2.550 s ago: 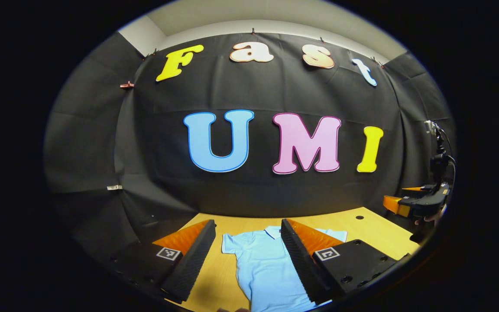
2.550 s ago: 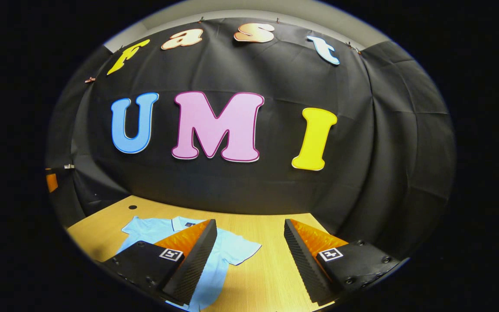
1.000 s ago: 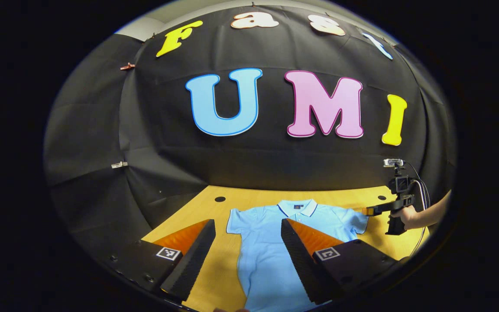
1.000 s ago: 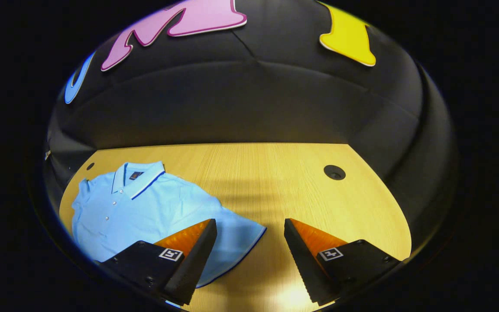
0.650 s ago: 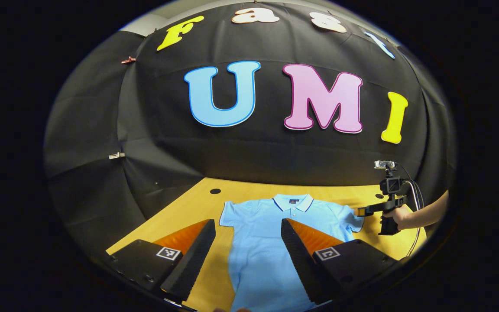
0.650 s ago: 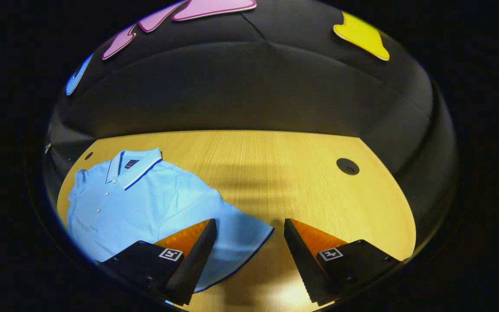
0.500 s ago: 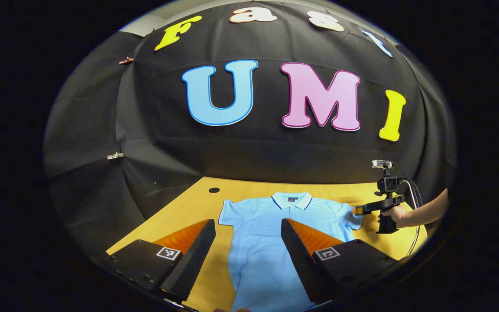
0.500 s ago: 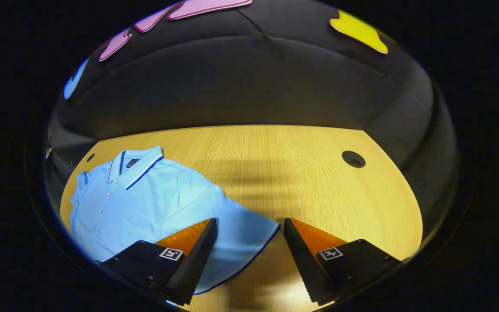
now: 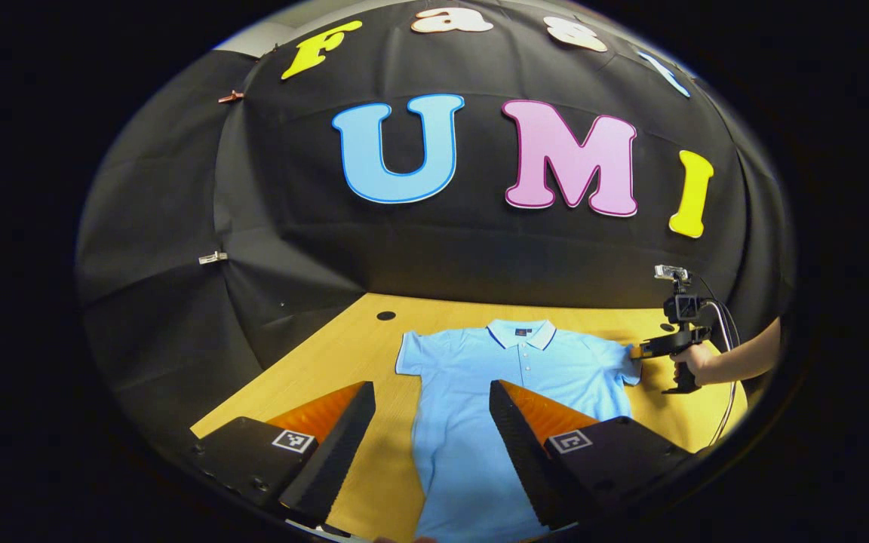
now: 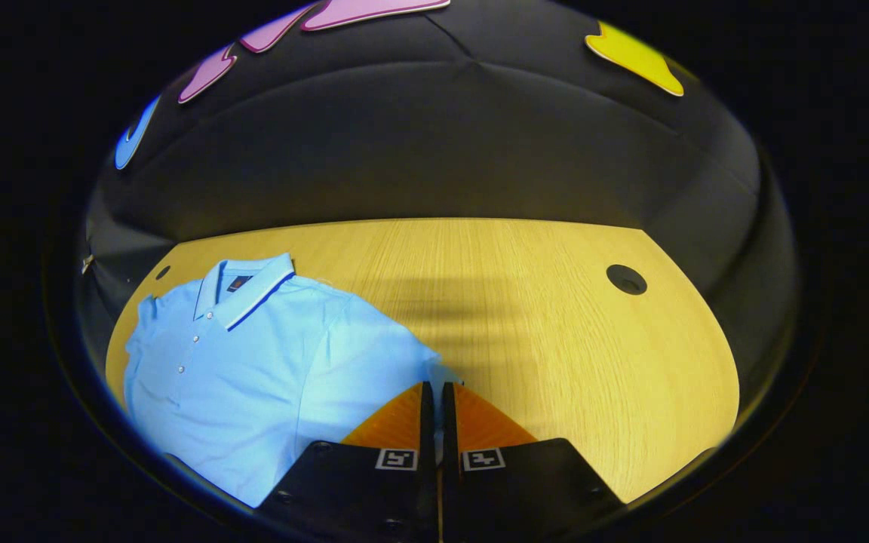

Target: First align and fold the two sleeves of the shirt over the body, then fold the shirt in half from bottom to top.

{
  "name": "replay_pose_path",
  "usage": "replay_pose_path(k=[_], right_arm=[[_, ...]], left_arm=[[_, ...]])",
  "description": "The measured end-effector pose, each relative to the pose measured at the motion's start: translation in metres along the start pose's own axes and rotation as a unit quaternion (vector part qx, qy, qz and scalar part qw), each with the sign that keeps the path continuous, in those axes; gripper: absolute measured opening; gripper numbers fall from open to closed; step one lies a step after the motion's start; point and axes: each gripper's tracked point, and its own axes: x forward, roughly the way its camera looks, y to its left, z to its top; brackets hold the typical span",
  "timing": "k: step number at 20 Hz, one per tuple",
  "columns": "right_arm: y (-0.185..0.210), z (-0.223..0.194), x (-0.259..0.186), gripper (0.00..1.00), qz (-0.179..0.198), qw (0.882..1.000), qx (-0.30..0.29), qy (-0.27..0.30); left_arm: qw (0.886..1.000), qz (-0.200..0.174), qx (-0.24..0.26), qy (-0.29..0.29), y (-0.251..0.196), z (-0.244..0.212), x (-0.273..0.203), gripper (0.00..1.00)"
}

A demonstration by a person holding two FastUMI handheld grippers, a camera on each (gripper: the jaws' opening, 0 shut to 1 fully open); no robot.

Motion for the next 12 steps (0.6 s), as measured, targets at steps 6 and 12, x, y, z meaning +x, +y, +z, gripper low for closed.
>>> replay_pose_path(k=[6, 12], right_arm=[[0.006, 0.023, -0.013, 0.07, 0.001, 1.0, -0.004, -0.016], [0.054, 0.065, -0.033, 0.07, 0.034, 0.997, -0.041, -0.049]], left_arm=[[1.0, 0.003, -0.003, -0.003, 0.007, -0.001, 0.001, 0.97], [1.0, 0.014, -0.009, -0.009, 0.019, -0.002, -0.007, 0.97]])
